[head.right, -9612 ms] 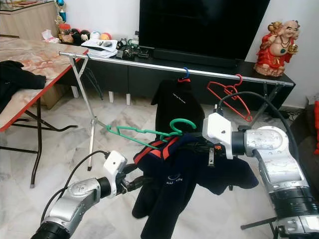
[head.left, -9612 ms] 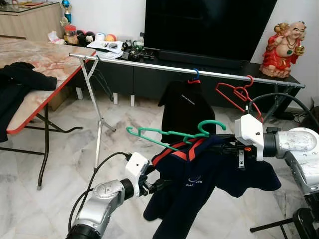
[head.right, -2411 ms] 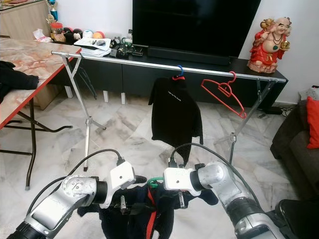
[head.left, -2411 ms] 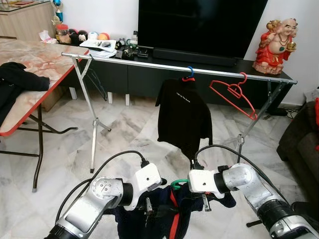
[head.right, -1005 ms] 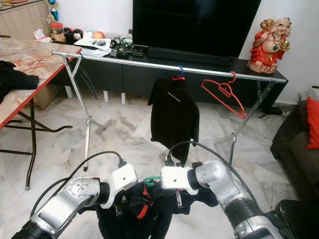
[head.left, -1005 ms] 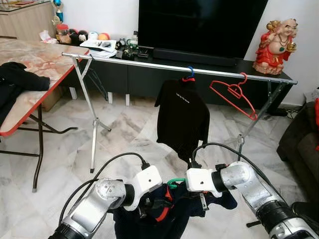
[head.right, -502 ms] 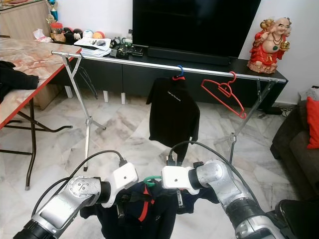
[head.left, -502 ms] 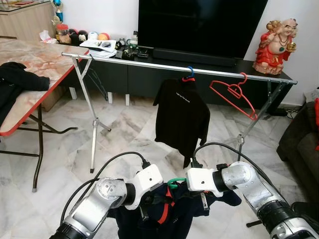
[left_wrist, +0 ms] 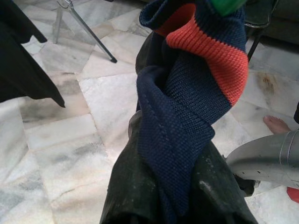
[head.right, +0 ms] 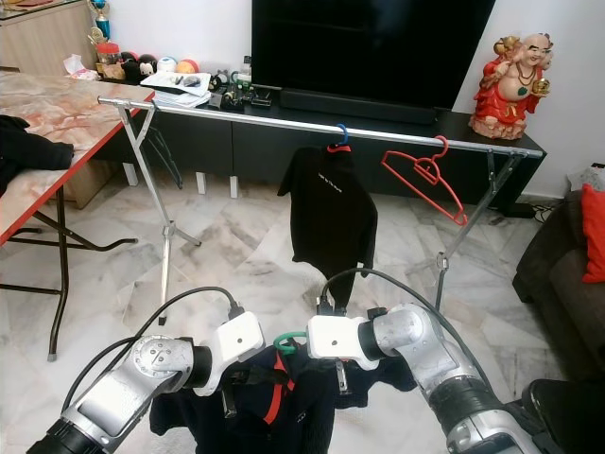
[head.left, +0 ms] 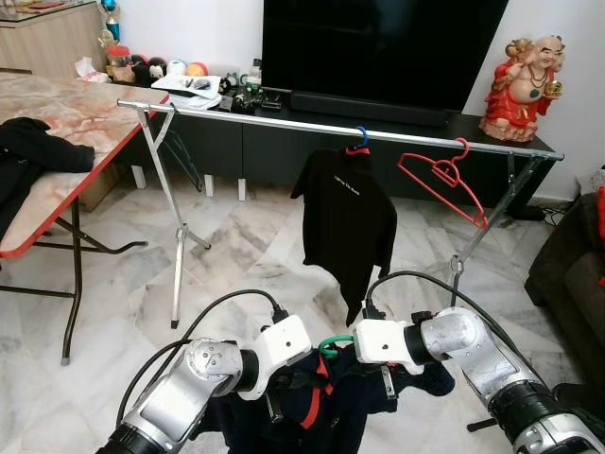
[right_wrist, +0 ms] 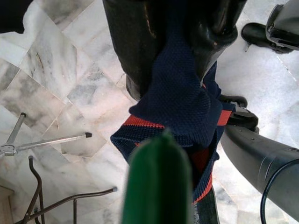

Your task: Hang hanger

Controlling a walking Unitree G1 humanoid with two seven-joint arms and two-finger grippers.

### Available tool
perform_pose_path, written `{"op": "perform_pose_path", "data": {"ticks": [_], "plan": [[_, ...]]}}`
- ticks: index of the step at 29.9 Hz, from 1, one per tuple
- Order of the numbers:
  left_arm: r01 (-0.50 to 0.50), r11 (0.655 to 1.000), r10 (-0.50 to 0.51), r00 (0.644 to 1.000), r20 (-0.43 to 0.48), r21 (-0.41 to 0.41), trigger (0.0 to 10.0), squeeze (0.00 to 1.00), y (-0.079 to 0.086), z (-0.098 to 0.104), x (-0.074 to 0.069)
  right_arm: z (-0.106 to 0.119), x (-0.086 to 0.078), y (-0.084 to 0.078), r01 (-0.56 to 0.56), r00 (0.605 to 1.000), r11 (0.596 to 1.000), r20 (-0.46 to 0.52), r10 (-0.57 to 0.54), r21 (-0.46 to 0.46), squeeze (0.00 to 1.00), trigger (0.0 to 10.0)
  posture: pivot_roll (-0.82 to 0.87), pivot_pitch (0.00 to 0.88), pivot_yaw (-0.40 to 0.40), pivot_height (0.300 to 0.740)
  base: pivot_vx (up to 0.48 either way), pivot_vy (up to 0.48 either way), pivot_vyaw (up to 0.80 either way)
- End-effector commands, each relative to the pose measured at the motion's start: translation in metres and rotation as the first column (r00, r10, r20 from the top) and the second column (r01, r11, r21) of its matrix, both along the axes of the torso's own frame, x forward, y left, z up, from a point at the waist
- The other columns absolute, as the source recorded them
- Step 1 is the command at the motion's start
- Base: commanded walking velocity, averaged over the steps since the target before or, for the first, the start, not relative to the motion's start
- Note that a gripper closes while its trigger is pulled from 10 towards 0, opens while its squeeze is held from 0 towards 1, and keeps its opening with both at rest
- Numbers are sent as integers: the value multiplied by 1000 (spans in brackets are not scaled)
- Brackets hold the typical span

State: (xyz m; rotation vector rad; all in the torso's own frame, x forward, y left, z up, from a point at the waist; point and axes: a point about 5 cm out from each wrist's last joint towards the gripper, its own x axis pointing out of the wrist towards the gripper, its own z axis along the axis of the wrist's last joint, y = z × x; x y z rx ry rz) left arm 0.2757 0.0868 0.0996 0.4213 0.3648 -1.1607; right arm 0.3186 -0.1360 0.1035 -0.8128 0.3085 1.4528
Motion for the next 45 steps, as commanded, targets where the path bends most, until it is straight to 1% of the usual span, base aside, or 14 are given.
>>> {"op": "perform_pose_path", "data": {"ticks": [1,2,18,28,29,30,35,37,38,39,41,42,43,45], "plan": [[0,1000,0,1000,14,-17,0,0,-2,3,1,2,1,-3,1,1000,1000,-6,-1,-10,804,10000,112,0,-119,740,0,0,0],[0,1000,0,1000,15,-17,0,0,-2,3,1,2,1,-3,0,1000,1000,-7,0,-10,1000,10000,112,0,-119,740,0,0,0],[1,999,-2,999,35,39,0,0,4,-1,2,8,-4,-34,-73,991,990,-122,58,-118,1000,10000,108,0,-123,740,0,0,0],[-69,992,65,997,39,107,0,0,17,-14,1,26,12,-65,172,985,983,17,-172,-59,1000,10000,96,0,-113,740,0,0,0],[-85,990,81,996,42,112,0,0,19,-15,2,27,14,-67,205,978,978,30,-204,-41,278,10000,96,0,-113,740,0,0,0],[-115,986,110,993,50,120,0,0,23,-17,3,28,16,-70,250,967,968,53,-249,-18,0,10000,96,0,-113,740,0,0,0],[-214,971,205,975,87,109,0,0,32,-19,5,25,20,-80,394,914,917,80,-398,64,0,10000,89,0,-106,740,0,0,0],[-334,939,323,939,120,80,1412,0,42,-19,11,14,22,-90,559,818,817,67,-572,142,0,10000,91,0,-104,740,0,0,0],[-334,939,323,939,120,80,1412,0,42,-19,11,14,22,-90,559,818,817,67,-572,142,0,10000,91,0,-104,740,0,0,0],[-460,887,450,881,147,41,10000,0,52,-19,16,-5,19,-98,705,695,683,10,-719,193,0,10000,89,0,-94,740,0,0,0],[-558,830,551,820,155,-2,10000,0,61,-18,20,-25,11,-105,815,561,538,-62,-825,213,0,10000,91,0,-87,740,0,0,0],[-615,788,611,775,162,-31,10000,0,68,-18,21,-43,3,-110,886,444,416,-114,-889,203,0,10000,93,0,-76,740,0,0,0],[-691,720,692,705,158,-69,10000,0,79,-17,22,-69,-14,-117,960,260,234,-180,-949,152,0,10000,93,0,-76,740,0,0,0],[-741,665,744,646,169,-98,10000,0,91,-18,22,-94,-34,-119,991,120,101,-228,-966,91,0,10000,94,0,-66,740,0,0,0]]}}
